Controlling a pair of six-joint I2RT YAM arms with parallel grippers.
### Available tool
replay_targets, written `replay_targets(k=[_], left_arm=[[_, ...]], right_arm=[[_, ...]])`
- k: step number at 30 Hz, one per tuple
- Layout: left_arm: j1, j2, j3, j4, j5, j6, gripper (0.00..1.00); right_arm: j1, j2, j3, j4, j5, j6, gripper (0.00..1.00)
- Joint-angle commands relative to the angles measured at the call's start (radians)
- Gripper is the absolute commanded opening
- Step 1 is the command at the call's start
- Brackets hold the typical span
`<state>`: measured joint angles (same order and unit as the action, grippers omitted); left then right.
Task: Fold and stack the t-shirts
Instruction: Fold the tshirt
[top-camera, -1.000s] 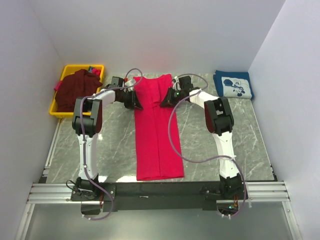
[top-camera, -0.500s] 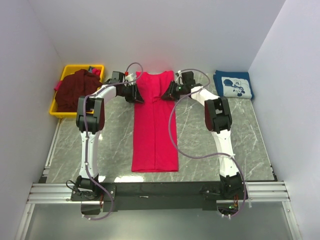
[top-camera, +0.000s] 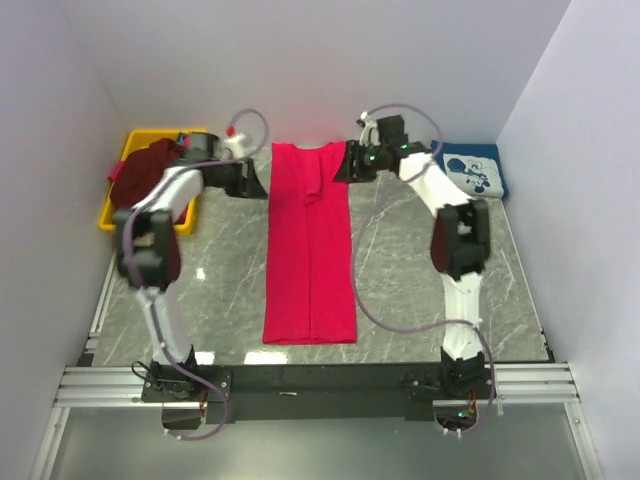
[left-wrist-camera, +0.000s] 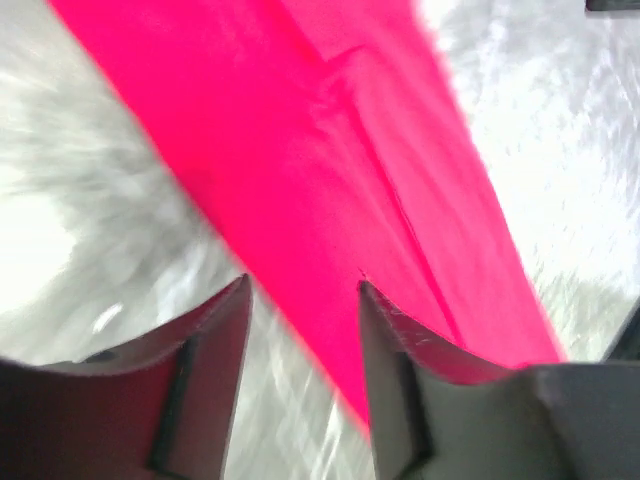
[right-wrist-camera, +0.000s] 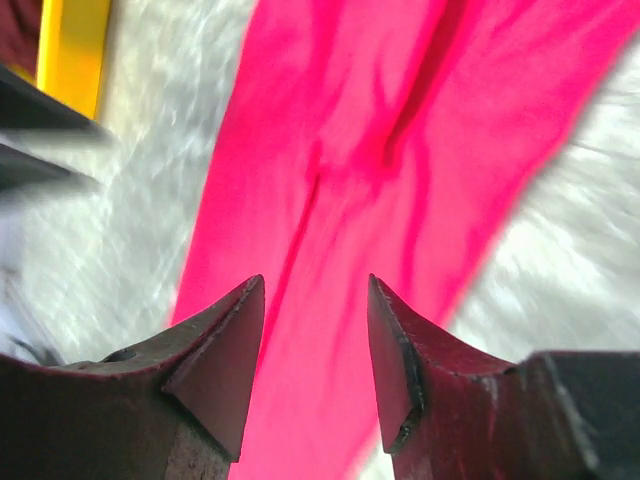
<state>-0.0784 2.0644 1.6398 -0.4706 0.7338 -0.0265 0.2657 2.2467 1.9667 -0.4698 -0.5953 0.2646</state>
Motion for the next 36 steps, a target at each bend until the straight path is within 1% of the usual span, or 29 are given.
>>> replay_targets(k=[1,3,4,5,6,7,8,9,10,11,12,13,15,16,17,18,19,20,21,22,23,24,25,26,27,29,31,33,36], left_arm=[[0.113,-0.344,-0.087,-0.043,0.056,0.294,0.56],[0.147,-0.471,-0.135,-0.110,0.024,0.456,0.66],[0.163,-0.509,-0.149,-0.138,0.000,0.496,0.72],[0.163,-0.571,-0.165,-0.169,-0.037,0.522,0.76],[0.163,-0.599,-0.210,-0.172,-0.068,0.558,0.83],[0.161,-0.628,-0.242,-0.174,-0.112,0.576,0.94],[0.161,-0.682,-0.277,-0.162,-0.129,0.591,0.99],[0.161,-0.703,-0.354,-0.171,-0.138,0.647,1.00],[0.161,-0.722,-0.392,-0.186,-0.120,0.702,1.00],[0.160,-0.746,-0.444,-0.286,-0.094,0.773,0.99],[0.161,-0.756,-0.466,-0.348,-0.046,0.942,0.99],[0.163,-0.770,-0.491,-0.409,0.035,1.033,0.99],[0.163,-0.857,-0.598,-0.532,0.113,1.260,1.00],[0.161,-0.901,-0.644,-0.549,0.143,1.319,0.99],[0.158,-0.996,-0.691,-0.554,0.198,1.367,1.00],[0.128,-1.047,-0.794,-0.510,0.210,1.392,0.99],[0.097,-1.099,-0.848,-0.475,0.210,1.375,0.99],[0.053,-1.194,-0.945,-0.449,0.175,1.370,0.99],[-0.045,-1.236,-0.995,-0.430,0.145,1.379,0.99],[-0.094,-1.280,-1.043,-0.409,0.124,1.398,0.99],[-0.142,-1.364,-1.134,-0.387,0.104,1.407,0.99],[-0.223,-1.404,-1.176,-0.361,0.066,1.389,0.99],[-0.259,-1.444,-1.213,-0.309,0.055,1.370,0.98],[-0.288,-1.502,-1.268,-0.287,0.040,1.352,0.96],[-0.334,-1.521,-1.288,-0.271,0.023,1.311,0.94],[-0.374,-1.526,-1.317,-0.205,0.006,1.224,0.90],[-0.411,-1.495,-1.316,-0.153,0.003,1.157,0.88],[-0.431,-1.423,-1.298,-0.064,0.003,1.052,0.82],[-0.443,-1.334,-1.259,-0.019,0.019,0.997,0.75]], right_arm=[[0.003,-0.284,-0.022,-0.229,0.116,-0.381,0.54],[0.000,-0.409,-0.060,-0.349,0.233,-0.494,0.57],[0.000,-0.448,-0.075,-0.378,0.259,-0.581,0.60],[0.000,-0.519,-0.090,-0.418,0.276,-0.615,0.68],[0.000,-0.554,-0.135,-0.420,0.301,-0.636,0.72],[0.000,-0.588,-0.159,-0.420,0.334,-0.662,0.77],[0.000,-0.640,-0.196,-0.429,0.335,-0.674,0.78],[0.000,-0.663,-0.216,-0.440,0.322,-0.691,0.80],[0.003,-0.683,-0.238,-0.463,0.258,-0.761,0.86],[0.007,-0.715,-0.277,-0.531,0.209,-0.809,0.87],[0.029,-0.736,-0.310,-0.550,0.172,-0.871,0.88],[0.041,-0.765,-0.362,-0.538,0.135,-0.870,0.88],[0.075,-0.899,-0.572,-0.419,0.115,-0.867,0.89],[0.128,-0.956,-0.654,-0.365,0.118,-0.881,0.89],[0.176,-1.069,-0.810,-0.272,0.159,-0.898,0.90],[0.222,-1.122,-0.884,-0.232,0.199,-0.910,0.90],[0.328,-1.172,-0.955,-0.195,0.227,-0.918,0.90],[0.364,-1.243,-1.064,-0.167,0.238,-0.924,0.90],[0.395,-1.266,-1.110,-0.156,0.235,-0.920,0.90],[0.433,-1.283,-1.149,-0.123,0.235,-0.912,0.87],[0.438,-1.285,-1.207,-0.106,0.232,-0.903,0.85],[0.441,-1.282,-1.230,-0.087,0.233,-0.906,0.84],[0.454,-1.274,-1.253,-0.070,0.259,-0.916,0.82],[0.507,-1.245,-1.287,-0.032,0.313,-0.927,0.81],[0.536,-1.221,-1.295,-0.018,0.438,-0.953,0.81],[0.552,-1.113,-1.246,-0.048,0.462,-0.966,0.78],[0.549,-1.067,-1.206,-0.059,0.402,-0.932,0.77],[0.582,-1.098,-1.230,0.008,0.368,-0.909,0.77],[0.645,-1.136,-1.267,0.031,0.327,-0.898,0.77]])
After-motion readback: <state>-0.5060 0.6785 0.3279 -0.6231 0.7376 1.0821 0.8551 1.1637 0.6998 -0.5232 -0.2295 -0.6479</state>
